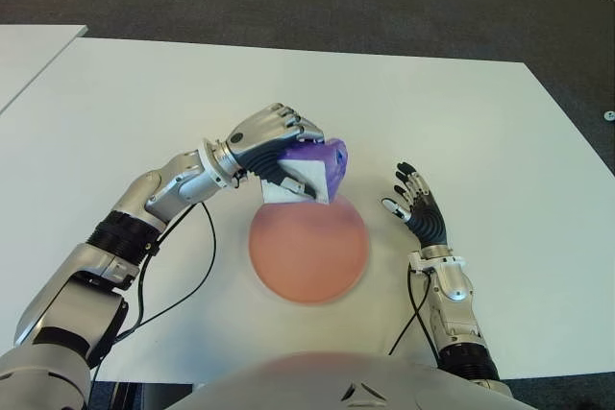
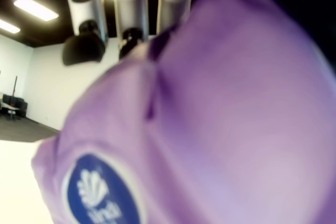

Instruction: Put the tissue paper into the plate.

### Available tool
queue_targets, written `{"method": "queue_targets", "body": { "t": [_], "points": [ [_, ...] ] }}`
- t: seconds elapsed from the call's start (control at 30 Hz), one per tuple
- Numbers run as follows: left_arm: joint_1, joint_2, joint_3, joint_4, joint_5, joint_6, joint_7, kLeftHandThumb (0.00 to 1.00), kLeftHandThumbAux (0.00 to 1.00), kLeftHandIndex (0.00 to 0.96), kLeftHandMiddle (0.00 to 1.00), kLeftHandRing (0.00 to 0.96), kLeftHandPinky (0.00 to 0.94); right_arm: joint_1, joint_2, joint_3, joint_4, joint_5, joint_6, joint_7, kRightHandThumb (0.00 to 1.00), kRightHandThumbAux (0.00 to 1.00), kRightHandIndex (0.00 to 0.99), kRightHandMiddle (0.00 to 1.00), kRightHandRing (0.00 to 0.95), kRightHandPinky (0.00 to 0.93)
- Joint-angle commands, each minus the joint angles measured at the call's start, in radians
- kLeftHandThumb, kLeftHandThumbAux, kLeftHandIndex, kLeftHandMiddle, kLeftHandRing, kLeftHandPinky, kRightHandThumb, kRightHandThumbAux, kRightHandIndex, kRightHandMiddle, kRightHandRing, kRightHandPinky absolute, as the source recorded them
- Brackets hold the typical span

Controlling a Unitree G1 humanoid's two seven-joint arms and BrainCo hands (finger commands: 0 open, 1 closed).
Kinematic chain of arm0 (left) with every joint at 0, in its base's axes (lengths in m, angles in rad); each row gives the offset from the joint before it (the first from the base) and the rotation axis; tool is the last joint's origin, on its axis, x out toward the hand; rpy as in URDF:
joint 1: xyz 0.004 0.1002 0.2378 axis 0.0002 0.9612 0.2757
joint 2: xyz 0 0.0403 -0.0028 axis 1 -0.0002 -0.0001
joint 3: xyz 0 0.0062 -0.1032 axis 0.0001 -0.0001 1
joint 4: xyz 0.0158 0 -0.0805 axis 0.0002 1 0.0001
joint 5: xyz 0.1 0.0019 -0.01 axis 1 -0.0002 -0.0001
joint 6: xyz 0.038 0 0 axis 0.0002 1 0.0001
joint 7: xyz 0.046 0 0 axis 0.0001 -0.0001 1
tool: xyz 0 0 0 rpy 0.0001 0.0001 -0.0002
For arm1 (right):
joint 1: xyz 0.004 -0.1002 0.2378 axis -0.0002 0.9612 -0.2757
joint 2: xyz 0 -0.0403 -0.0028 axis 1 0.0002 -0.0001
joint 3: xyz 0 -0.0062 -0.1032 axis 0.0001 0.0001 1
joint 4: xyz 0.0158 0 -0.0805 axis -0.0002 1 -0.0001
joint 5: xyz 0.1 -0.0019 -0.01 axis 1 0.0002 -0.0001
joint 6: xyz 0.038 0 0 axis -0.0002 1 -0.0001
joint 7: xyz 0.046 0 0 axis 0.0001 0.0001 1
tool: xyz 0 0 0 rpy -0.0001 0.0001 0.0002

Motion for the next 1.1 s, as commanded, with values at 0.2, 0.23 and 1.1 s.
{"method": "queue_targets", "body": {
  "t": [0.2,0.23,1.1],
  "points": [
    [0.06,-0.015,-0.052,-0.009,0.03,-0.026,-0.116,0.726,0.699,0.444,0.834,0.816,0.785,0.027,0.016,0.011,0.076,-0.002,0.046,-0.001,0.0,0.662,0.0,0.0,0.0,0.0],
    [0.061,-0.014,-0.062,0.0,0.059,-0.036,-0.113,0.725,0.699,0.444,0.832,0.815,0.781,0.026,0.015,0.011,0.077,-0.002,0.048,-0.001,0.0,0.664,0.0,0.0,0.0,0.0],
    [0.13,0.026,-0.124,-0.086,0.396,-0.022,0.001,0.718,0.701,0.444,0.784,0.775,0.776,0.007,0.006,0.012,0.123,-0.006,0.022,0.008,0.0,0.656,0.0,0.0,0.0,0.0]
  ]
}}
